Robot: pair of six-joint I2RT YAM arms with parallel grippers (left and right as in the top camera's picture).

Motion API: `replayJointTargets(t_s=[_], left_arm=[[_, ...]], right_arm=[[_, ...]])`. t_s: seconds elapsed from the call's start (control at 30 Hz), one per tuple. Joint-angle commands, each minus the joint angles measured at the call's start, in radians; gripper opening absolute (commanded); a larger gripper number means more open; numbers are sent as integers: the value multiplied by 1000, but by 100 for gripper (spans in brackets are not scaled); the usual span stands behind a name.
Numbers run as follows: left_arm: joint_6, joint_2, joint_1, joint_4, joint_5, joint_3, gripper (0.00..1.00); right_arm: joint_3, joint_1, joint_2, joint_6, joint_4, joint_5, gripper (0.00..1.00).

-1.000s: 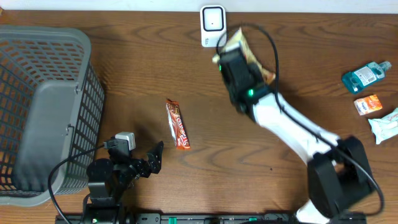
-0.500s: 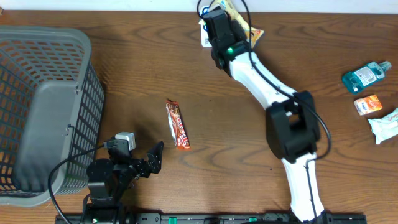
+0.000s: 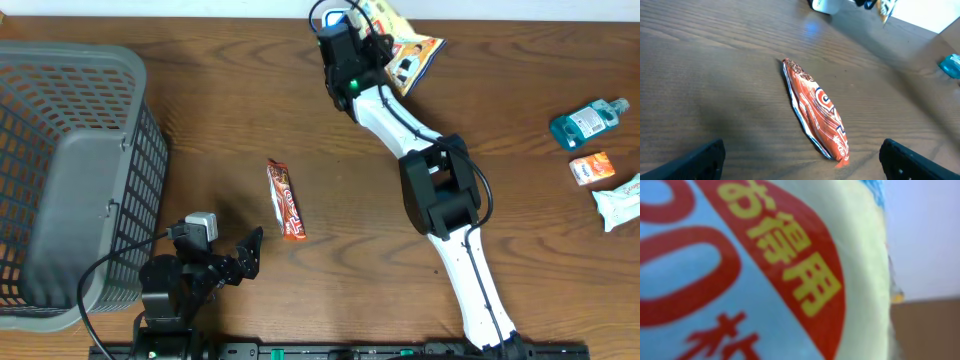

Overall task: Scan the item barcode
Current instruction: 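Move the tissue bag to the right table edge and release it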

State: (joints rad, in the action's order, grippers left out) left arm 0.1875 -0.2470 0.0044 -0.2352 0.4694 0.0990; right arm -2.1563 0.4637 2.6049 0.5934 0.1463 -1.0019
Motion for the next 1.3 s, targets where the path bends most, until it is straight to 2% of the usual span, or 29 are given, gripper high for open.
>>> replayJointTargets(t_s=[0.0, 0.07, 0.2, 0.33, 0.47, 0.6, 0.87, 1.0, 1.03, 1.07, 1.1, 1.13, 1.17, 1.27], left_arm=[[9, 1, -4, -23, 10, -16, 99], [9, 1, -4, -23, 10, -16, 99], [9, 1, -4, -23, 10, -16, 98], [9, 1, -4, -23, 10, -16, 99], [9, 1, -4, -23, 10, -16, 99], [9, 1, -4, -23, 10, -16, 98], [9, 1, -4, -23, 10, -16, 98], [9, 1, -4, -23, 10, -16, 99], [9, 1, -4, -23, 10, -16, 98], [9, 1, -4, -23, 10, -16, 98], [9, 1, -4, -23, 10, -16, 99], [9, 1, -4, -23, 10, -16, 99], [9, 1, -4, -23, 10, -16, 99], [9, 1, -4, -23, 10, -16, 98]], right_arm=[[-80, -31, -48, 14, 21, -227, 1], [-80, -50, -85, 1, 106, -226, 1], [-80, -111, -162, -151, 324, -184, 1], [-80, -192, -228, -408, 646, -6, 1], [-80, -306, -243, -655, 887, 233, 1], [-32, -414, -240, -738, 957, 444, 1], [75, -572, -240, -865, 977, 419, 1], [77, -634, -240, -871, 982, 436, 1], [77, -645, -240, -880, 988, 436, 4], [77, -657, -240, -890, 994, 435, 16], [77, -666, -240, -897, 999, 431, 37], [77, -674, -241, -898, 1004, 431, 84], [77, -681, -244, -907, 1011, 432, 99], [75, -686, -278, -946, 1033, 438, 99]])
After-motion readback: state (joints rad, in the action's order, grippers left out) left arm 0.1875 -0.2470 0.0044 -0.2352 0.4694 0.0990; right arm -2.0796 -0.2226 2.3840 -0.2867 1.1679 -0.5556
